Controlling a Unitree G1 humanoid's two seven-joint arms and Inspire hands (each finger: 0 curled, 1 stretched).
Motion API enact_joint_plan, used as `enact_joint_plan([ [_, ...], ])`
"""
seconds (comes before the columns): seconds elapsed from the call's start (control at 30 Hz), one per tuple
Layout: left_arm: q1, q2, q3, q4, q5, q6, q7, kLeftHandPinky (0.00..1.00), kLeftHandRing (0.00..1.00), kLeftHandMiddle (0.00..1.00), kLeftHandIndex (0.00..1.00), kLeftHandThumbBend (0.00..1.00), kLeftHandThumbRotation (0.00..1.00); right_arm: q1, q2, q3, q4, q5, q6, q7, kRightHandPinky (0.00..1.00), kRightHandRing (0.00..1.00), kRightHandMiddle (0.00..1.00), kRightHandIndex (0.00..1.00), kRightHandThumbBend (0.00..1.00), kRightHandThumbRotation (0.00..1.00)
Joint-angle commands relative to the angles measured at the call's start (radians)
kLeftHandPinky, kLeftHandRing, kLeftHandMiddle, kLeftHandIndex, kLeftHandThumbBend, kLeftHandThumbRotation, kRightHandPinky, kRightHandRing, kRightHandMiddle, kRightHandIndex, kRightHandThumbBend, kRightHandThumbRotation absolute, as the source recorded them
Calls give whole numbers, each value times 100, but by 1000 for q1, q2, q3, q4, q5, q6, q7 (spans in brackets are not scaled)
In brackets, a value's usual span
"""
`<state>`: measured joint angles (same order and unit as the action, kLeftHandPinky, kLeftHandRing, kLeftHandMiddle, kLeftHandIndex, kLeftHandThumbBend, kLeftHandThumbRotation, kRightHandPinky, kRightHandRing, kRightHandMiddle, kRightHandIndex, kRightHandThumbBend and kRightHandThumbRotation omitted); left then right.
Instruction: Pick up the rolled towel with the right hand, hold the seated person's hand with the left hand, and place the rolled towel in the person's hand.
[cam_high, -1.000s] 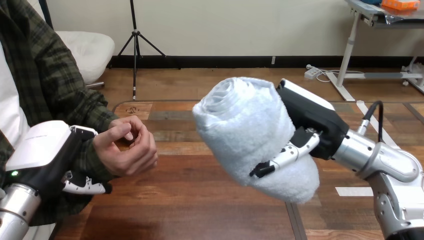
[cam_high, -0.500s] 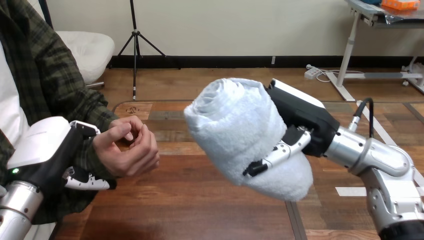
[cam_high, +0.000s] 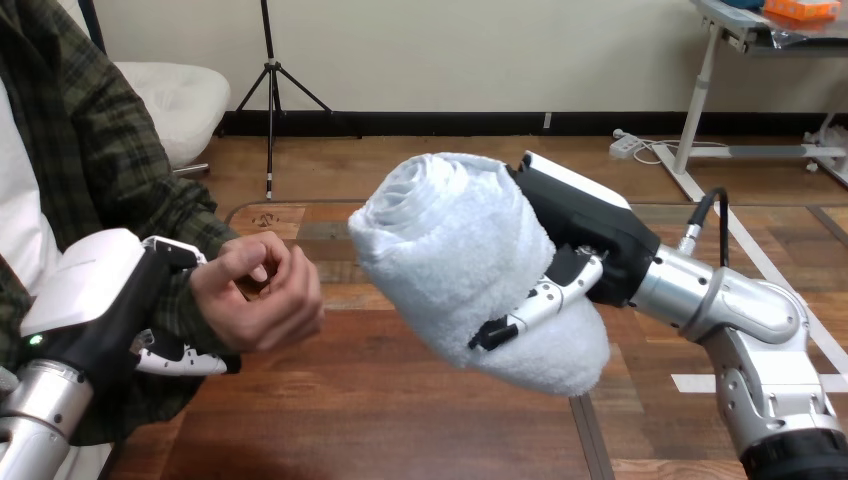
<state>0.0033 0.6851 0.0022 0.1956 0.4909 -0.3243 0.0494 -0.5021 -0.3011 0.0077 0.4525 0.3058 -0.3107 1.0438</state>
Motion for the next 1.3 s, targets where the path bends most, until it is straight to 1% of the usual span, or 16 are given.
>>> enact_joint_plan([
  [0.0, -22, -47, -25, -57, -22, -15, -18, 23, 28, 35, 36, 84, 0, -111, 20, -3, 19, 2, -24, -10, 19, 26, 36, 40, 81, 0],
  [0.13, -26, -53, -28, -60, -20, -19, -20, 23, 28, 35, 36, 85, 0, -122, 23, 2, 33, -4, -19, -8, 18, 25, 34, 40, 80, 0],
  [0.23, -29, -58, -29, -62, -19, -26, -19, 23, 28, 36, 36, 85, 0, -134, 29, 5, 51, -8, -26, -4, 17, 24, 33, 40, 79, 0],
  [0.33, -31, -63, -31, -64, -19, -33, -19, 24, 29, 36, 37, 85, 0, -147, 37, 8, 75, -13, -39, 1, 17, 23, 32, 40, 79, 0],
  [0.53, -29, -78, -32, -91, -16, -18, -28, 24, 29, 36, 37, 85, 0, -176, 49, 16, 119, -35, -65, -5, 16, 22, 32, 39, 79, 0],
  [0.73, -28, -92, -34, -106, -13, -22, -27, 24, 29, 36, 37, 86, 0, -205, 54, 25, 156, -56, -44, -14, 16, 23, 33, 39, 80, 0],
  [0.83, -26, -97, -35, -113, -12, -29, -25, 23, 28, 36, 37, 86, 0, -221, 61, 26, 183, -62, -48, -13, 16, 23, 33, 39, 81, 0],
  [1.03, -18, -107, -36, -134, -5, -30, -26, 23, 28, 35, 37, 87, 0, -253, 75, 24, 245, -83, -83, -13, 17, 23, 33, 39, 81, 0],
  [1.13, -12, -112, -36, -153, -3, -18, -35, 23, 28, 35, 37, 87, 0, -267, 80, 24, 276, -94, -105, -12, 17, 23, 33, 39, 81, 0],
  [1.27, -3, -119, -36, -189, 3, 5, -48, 23, 28, 35, 37, 87, 0, -285, 87, 26, 313, -108, -117, -12, 16, 22, 32, 39, 81, 0],
])
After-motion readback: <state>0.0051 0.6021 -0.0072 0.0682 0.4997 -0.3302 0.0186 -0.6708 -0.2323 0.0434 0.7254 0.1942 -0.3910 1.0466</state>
